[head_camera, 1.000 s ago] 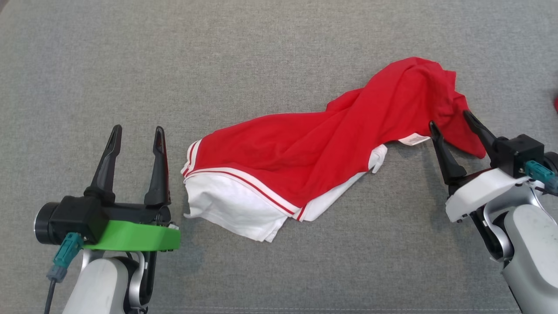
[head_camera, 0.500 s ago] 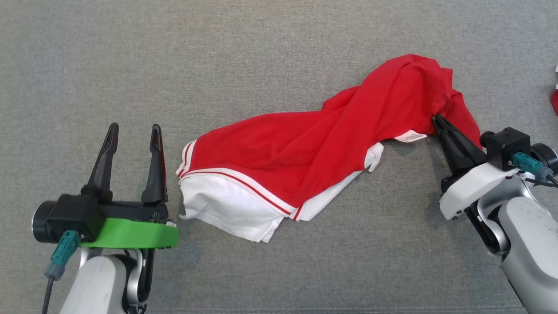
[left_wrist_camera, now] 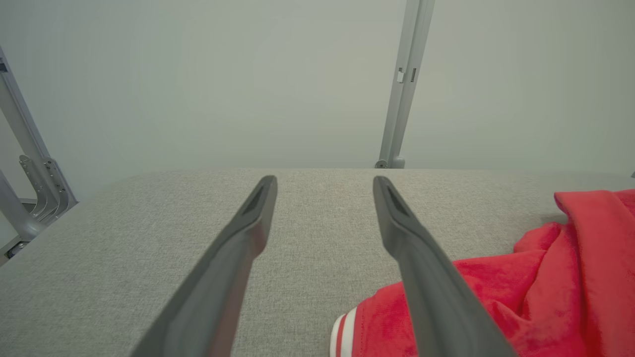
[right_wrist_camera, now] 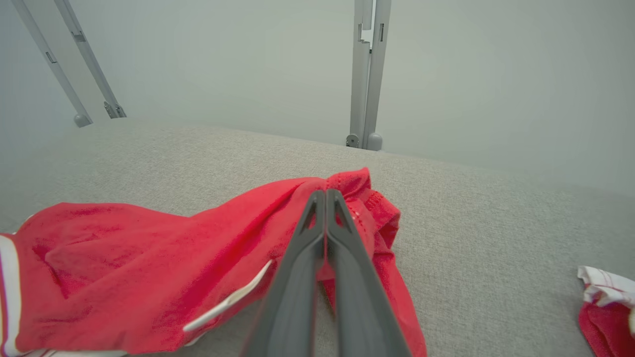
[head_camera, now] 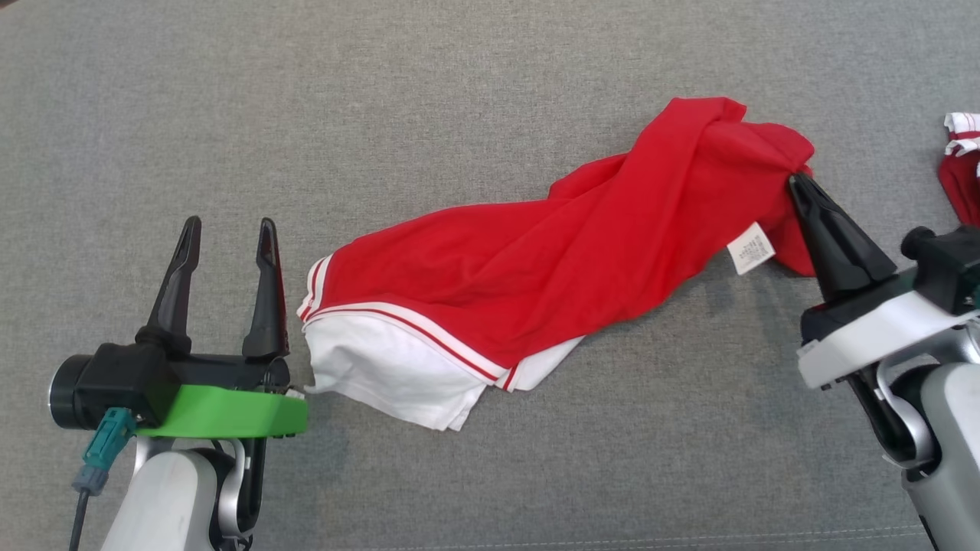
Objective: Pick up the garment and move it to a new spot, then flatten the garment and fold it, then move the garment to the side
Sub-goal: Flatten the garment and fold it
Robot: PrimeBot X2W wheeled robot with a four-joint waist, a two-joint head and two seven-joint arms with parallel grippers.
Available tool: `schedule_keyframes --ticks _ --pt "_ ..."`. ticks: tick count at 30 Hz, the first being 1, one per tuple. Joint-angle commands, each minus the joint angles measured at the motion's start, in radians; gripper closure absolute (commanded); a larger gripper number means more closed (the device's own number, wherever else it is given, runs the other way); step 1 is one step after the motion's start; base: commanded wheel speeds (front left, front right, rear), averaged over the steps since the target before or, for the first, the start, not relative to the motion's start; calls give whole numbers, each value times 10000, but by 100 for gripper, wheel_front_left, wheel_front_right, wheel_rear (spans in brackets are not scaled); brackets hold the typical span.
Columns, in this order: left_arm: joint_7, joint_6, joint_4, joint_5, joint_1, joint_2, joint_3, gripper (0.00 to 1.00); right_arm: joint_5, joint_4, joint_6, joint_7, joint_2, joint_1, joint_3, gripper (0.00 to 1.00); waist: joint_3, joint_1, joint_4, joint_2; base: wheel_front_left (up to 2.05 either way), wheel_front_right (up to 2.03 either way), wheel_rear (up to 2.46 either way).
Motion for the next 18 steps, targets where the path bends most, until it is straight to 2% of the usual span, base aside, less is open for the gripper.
schedule_keyframes --ticks 1,4,9,18 --pt "-57 49 -31 80 87 60 41 0 -12 -166 -4 147 129 306 -295 100 -11 0 -25 0 0 0 0" --pt "-58 60 -51 66 75 68 17 0 -39 -244 -4 433 383 730 -993 100 6 0 -26 0 0 0 0" --pt "-57 43 -61 57 -37 84 -42 0 154 547 -4 625 667 1042 -1643 100 85 0 14 0 0 0 0" --pt "-21 21 -4 36 -101 136 -148 0 483 2028 -4 -33 886 471 -1412 100 89 0 70 0 0 0 0"
